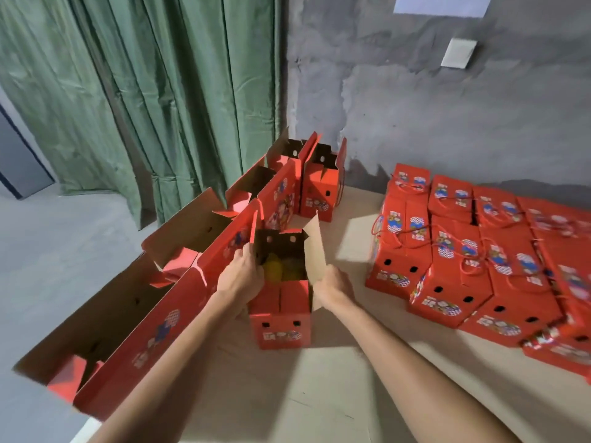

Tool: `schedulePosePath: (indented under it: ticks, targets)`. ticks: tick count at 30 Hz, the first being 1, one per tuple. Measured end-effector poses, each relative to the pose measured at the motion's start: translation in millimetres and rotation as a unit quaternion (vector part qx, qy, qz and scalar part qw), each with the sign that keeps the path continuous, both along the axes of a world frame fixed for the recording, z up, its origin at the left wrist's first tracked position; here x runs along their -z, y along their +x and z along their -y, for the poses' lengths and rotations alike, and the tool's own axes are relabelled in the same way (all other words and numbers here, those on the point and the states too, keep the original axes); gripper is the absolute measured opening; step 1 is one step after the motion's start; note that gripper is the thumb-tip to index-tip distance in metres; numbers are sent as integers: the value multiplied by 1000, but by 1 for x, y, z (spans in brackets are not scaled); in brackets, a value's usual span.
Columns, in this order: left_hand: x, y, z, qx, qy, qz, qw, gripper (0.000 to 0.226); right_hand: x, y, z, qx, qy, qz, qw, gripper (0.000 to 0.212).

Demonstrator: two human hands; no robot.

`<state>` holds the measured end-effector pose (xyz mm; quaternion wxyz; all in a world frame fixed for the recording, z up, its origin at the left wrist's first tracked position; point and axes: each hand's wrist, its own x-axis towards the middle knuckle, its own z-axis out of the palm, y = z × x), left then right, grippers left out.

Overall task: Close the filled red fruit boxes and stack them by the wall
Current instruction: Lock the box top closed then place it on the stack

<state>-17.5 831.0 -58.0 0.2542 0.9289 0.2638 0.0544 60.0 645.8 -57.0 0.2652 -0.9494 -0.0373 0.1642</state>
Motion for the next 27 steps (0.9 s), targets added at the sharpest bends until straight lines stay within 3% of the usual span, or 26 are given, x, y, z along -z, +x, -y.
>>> schedulePosePath:
  ticks: [3, 8, 10, 16, 19, 27]
  targets:
    - [-3, 19, 42, 62, -8, 14, 998, 56, -7, 14, 61, -21, -40, 33, 998, 33]
    - [-14, 58, 131, 157, 123, -20, 980, 56, -16, 21, 187, -29, -84, 73, 993, 25]
    - [-18, 68, 178, 204, 152, -42, 966, 68, -19, 20, 244, -27, -84, 68, 994, 20]
    - [-23, 71, 348, 338, 116, -113, 927, 87, -26, 13, 419, 1, -99, 81, 992, 33]
    - [-18, 60, 439, 347, 133, -136, 918, 83, -24, 10, 505, 14, -121, 97, 988, 26]
    - [2, 29, 640, 318, 170, -165, 918, 66, -16, 17, 688, -21, -167, 145, 975, 32]
